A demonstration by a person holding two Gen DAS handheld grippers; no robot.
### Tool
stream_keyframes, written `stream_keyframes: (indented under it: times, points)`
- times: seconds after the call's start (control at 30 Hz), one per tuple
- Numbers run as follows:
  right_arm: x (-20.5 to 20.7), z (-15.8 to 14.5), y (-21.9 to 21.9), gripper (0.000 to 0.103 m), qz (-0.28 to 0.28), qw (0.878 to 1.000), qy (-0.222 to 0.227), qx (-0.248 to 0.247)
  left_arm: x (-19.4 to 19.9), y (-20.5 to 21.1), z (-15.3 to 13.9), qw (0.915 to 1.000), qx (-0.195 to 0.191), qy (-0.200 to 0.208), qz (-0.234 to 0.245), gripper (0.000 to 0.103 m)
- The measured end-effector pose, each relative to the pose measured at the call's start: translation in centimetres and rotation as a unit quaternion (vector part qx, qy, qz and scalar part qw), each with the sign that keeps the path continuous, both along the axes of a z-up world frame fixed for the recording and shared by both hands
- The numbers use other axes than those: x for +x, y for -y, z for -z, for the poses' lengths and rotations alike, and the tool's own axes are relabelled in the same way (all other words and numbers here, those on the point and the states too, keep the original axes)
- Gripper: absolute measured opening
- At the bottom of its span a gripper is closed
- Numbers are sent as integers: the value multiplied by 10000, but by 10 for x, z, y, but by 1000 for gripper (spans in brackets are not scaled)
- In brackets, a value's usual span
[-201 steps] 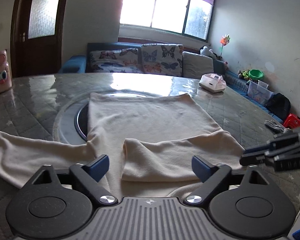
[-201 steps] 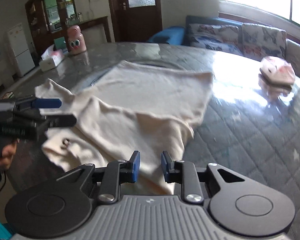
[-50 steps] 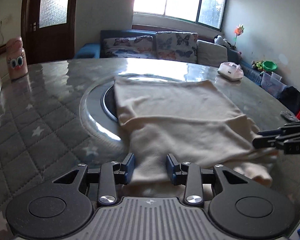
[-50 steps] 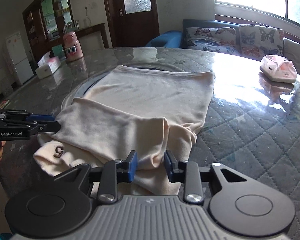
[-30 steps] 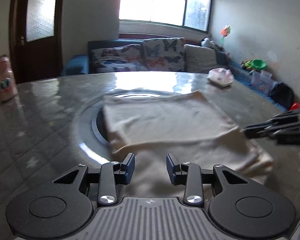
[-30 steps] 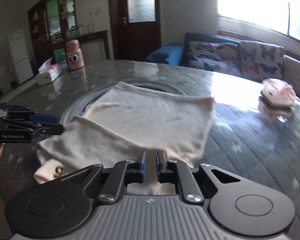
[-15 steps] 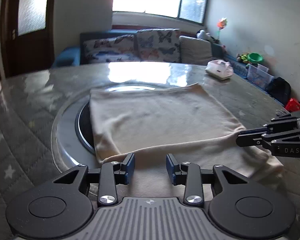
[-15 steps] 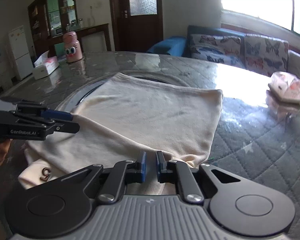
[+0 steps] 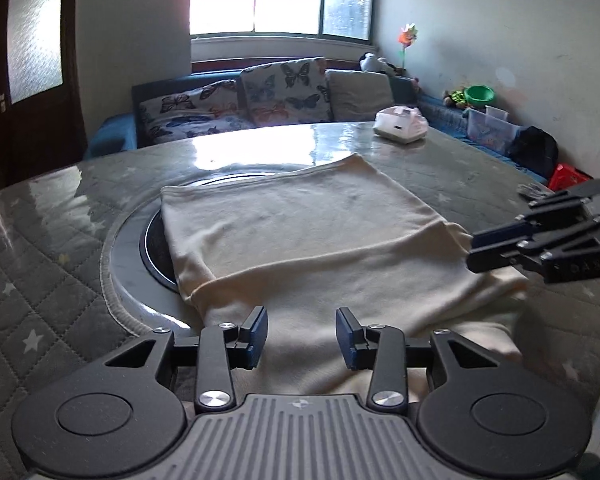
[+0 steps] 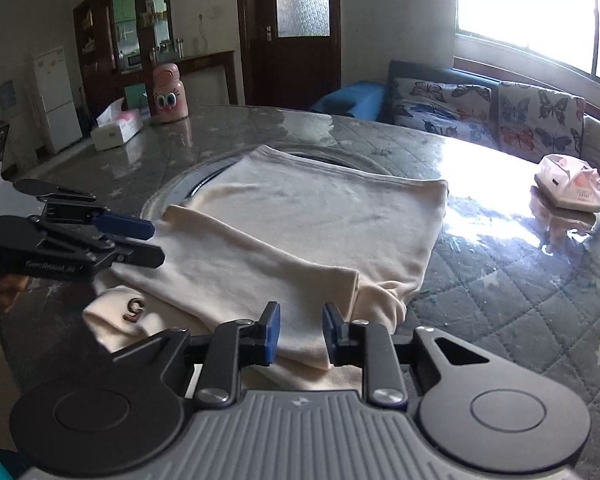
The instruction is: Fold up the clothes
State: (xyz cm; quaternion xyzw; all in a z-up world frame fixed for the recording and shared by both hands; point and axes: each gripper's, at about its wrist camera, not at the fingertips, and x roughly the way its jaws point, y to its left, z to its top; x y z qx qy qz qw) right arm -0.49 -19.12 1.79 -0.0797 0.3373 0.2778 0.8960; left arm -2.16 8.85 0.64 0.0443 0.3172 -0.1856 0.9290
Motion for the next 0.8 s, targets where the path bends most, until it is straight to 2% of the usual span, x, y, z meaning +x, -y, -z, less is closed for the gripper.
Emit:
stream_keyframes:
  times: [0.13,0.3,0.5,0.53,0.6,0.8]
  points:
    - [-3,11,0,27,51,10000,-57,-62,-13,1,2,10000,49,-76,-23,47]
    - [-14,4,2,43,87,9999,123,-29,-28,6,7,9999,84,-138,0,56]
    - [-24,14,2,44,121,9995,113,-275,-45,10,7,9999,83,-151,10,57]
    - [-28,12,4,45,102,9995,146,-260,-49,10,4,9999,62,-120,6,57]
    - [-36,7,6,54,45,9992,263,-300,-55,11,0,9999,64,-91,6,57]
    - [-55,0,10,56,-149,9976,407,-535,-67,19,-3,9997,132,-204,-53,57]
